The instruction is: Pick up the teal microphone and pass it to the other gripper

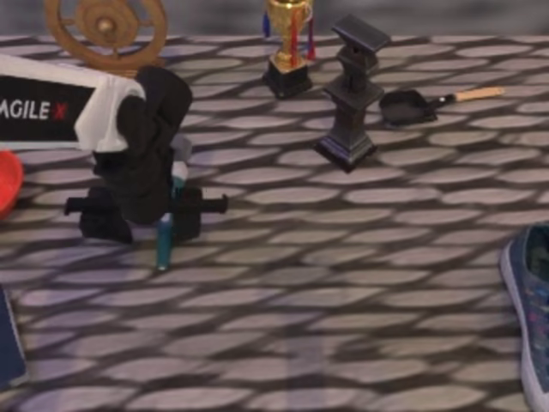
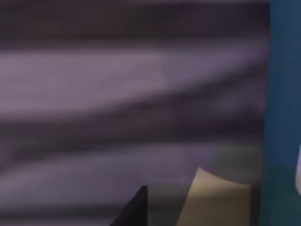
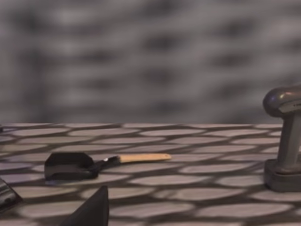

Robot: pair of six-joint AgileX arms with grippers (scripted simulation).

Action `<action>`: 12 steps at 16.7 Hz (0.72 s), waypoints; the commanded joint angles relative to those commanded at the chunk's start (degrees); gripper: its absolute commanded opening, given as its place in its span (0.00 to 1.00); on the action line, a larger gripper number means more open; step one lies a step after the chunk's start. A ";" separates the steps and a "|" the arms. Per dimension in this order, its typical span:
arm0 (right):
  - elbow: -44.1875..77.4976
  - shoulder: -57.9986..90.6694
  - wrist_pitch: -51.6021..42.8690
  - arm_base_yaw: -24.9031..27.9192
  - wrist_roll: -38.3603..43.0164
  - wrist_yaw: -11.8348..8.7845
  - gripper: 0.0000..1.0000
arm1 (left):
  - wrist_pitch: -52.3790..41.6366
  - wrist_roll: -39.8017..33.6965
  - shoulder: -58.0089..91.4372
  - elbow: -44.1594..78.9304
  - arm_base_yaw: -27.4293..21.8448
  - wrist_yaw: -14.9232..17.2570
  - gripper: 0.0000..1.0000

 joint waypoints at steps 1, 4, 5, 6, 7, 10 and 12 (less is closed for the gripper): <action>0.00 0.00 0.00 0.00 0.00 0.00 1.00 | 0.00 0.00 0.00 0.00 0.00 0.00 0.00; 0.00 0.00 0.00 0.00 0.00 0.00 1.00 | 0.00 0.00 0.00 0.00 0.00 0.00 0.00; 0.00 0.00 0.00 0.00 0.00 0.00 1.00 | 0.00 0.00 0.00 0.00 0.00 0.00 0.00; 0.00 0.00 0.00 0.00 0.00 0.00 1.00 | 0.00 0.00 0.00 0.00 0.00 0.00 0.00; 0.00 0.00 0.00 0.00 0.00 0.00 1.00 | 0.00 0.00 0.00 0.00 0.00 0.00 0.00; 0.00 0.00 0.00 0.00 0.00 0.00 1.00 | -1.46 0.86 -3.50 1.24 -0.06 -1.09 0.00; 0.00 0.00 0.00 0.00 0.00 0.00 1.00 | 0.34 1.35 -3.77 0.94 -0.10 -0.35 0.00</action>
